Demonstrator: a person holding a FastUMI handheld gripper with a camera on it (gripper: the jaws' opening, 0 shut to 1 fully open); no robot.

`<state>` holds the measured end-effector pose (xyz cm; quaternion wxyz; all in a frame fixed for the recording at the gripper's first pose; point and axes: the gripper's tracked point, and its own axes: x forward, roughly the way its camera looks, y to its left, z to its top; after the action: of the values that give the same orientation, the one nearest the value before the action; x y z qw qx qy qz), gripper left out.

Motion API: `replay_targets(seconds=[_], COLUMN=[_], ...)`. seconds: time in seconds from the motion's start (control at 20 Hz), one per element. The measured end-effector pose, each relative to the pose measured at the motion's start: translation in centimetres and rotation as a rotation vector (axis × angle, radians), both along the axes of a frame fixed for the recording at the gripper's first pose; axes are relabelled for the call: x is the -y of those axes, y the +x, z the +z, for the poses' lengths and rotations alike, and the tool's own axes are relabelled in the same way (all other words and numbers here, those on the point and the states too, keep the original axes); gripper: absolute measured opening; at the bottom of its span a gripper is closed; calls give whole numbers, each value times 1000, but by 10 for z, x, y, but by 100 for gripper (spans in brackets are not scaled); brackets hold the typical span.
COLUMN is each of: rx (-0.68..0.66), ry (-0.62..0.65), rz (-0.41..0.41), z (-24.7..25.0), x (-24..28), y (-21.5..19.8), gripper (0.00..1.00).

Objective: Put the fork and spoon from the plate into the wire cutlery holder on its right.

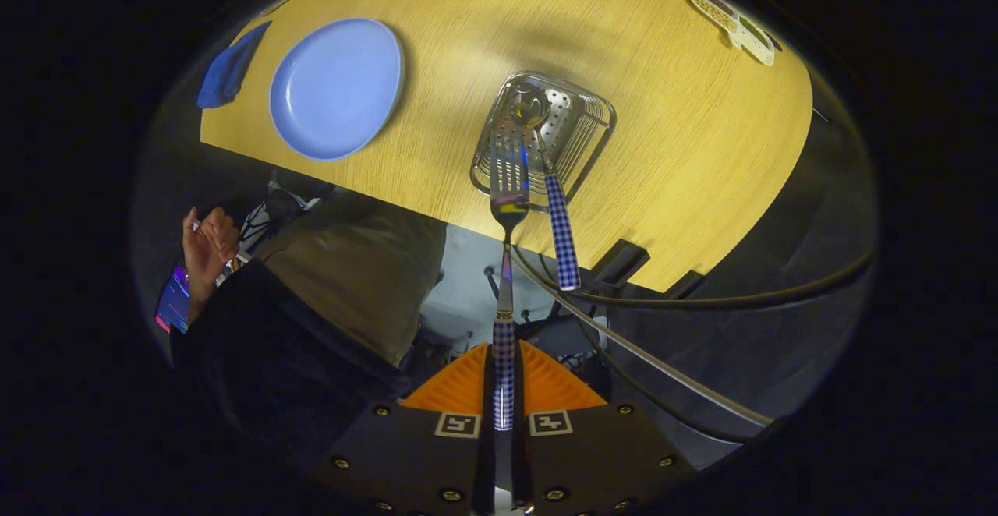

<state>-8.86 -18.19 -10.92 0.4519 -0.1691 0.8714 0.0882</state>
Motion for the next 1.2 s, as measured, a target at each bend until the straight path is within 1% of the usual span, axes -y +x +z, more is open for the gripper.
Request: replay_targets(seconds=[0.3,0.45,0.55,0.6,0.7,1.05,1.1,1.15,1.2], rx=[-76,-114,-140,-153,-165,-184,-172,-166,-148], ry=[-35,-60,-67,-69,-63,-26,-11,6,19], rz=[41,55,49,51,37,9,-13,-34,-53], z=[-7,-12,-16,-16,-19,-15,-15,-14,-12], x=[14,18,10,11,7,6,3,2,3], y=[12,28,36,41,46,45,44,41,40], gripper=[8,8,8,13,16,16,19,26,37])
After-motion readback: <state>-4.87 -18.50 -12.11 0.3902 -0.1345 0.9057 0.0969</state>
